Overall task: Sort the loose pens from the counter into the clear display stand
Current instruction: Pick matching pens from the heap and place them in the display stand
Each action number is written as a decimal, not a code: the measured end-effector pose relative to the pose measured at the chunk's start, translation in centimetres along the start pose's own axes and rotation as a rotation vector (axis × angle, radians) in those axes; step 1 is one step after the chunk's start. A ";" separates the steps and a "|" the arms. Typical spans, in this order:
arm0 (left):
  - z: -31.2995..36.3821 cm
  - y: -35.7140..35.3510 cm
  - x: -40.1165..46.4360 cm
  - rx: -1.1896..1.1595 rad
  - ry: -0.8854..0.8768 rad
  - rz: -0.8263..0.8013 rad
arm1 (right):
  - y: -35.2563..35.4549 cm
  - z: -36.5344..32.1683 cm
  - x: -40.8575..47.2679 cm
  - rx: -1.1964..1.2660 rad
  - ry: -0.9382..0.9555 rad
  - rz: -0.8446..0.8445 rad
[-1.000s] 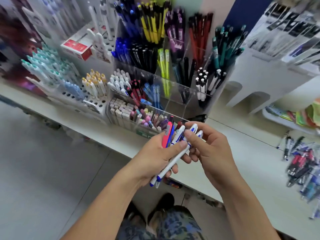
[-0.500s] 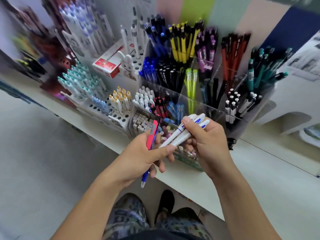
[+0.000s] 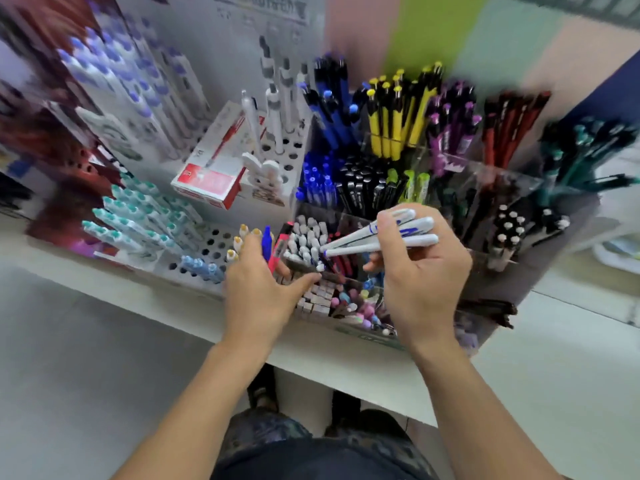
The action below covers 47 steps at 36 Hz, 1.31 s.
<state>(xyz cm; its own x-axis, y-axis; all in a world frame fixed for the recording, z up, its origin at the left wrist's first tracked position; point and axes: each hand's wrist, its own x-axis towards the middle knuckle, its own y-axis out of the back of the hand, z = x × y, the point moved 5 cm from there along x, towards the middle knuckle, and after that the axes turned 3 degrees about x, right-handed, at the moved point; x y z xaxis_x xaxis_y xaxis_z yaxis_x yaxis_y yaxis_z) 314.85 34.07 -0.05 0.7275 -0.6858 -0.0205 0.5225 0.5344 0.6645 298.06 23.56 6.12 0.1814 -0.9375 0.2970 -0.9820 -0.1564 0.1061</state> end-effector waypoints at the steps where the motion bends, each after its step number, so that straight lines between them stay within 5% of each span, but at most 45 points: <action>1: 0.0 0.0 0.3 0.010 -0.014 0.014 | -0.8 0.4 -0.1 -0.069 0.047 -0.006; 11: 0.9 -0.7 0.7 0.054 -0.165 0.009 | -4.5 1.8 -1.9 -0.384 0.237 -0.112; 30: -0.2 -0.2 0.3 -0.097 -0.180 -0.046 | -6.3 4.5 -2.1 -0.580 -0.051 -0.430; 37: 0.2 0.1 0.3 -0.160 -0.197 -0.097 | -5.8 3.1 -3.2 -0.653 0.240 -0.298; 40: 0.6 0.0 0.4 -0.189 -0.169 -0.170 | -6.0 3.7 -3.7 -0.887 0.384 -0.373; 47: 0.2 0.3 0.6 -0.276 -0.072 -0.305 | -6.3 5.2 -5.1 -1.072 0.372 -0.562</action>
<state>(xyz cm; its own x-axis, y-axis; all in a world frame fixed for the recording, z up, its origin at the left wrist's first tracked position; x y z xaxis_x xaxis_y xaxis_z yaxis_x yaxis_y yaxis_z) 315.34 33.72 0.24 0.4932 -0.8606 -0.1266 0.8157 0.4070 0.4111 303.09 27.77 -0.98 0.7335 -0.6524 0.1907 -0.2603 -0.0104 0.9655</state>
